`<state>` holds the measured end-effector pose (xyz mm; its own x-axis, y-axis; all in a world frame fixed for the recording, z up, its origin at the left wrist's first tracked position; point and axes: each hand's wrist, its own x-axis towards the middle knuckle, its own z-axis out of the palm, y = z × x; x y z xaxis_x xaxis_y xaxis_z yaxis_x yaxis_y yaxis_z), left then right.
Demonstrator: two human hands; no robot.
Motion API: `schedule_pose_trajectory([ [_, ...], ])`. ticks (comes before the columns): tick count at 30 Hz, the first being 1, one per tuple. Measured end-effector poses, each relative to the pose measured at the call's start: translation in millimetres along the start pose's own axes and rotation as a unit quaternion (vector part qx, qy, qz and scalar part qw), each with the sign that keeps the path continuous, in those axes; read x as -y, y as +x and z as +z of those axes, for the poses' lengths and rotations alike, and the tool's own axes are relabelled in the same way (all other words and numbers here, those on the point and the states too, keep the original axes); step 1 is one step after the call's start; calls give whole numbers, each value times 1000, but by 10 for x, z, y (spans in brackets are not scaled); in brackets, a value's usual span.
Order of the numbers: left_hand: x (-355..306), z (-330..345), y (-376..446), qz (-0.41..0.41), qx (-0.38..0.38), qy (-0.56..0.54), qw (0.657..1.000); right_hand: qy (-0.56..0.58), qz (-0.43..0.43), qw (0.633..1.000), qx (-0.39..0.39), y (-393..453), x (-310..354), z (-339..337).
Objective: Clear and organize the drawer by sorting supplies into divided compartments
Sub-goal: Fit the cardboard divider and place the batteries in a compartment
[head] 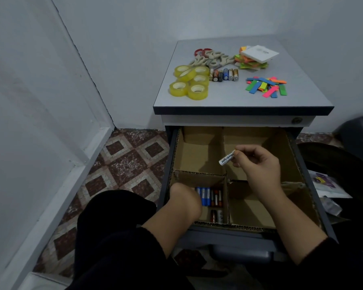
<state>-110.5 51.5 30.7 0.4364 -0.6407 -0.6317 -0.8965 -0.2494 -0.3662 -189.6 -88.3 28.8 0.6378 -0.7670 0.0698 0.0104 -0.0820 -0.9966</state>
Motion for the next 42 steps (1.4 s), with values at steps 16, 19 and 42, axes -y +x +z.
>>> schedule_pose_trajectory([
  [16,102,99,26,-55,-127,-328,934,-40,-2,996,80,-72,101,-31],
  [19,212,21,-84,-107,-227,-419,872,-213,-87,955,186,-143,248,-55],
  [42,442,140,-94,-207,-434,-585,653,-626,-251,582,454,-276,267,350],
])
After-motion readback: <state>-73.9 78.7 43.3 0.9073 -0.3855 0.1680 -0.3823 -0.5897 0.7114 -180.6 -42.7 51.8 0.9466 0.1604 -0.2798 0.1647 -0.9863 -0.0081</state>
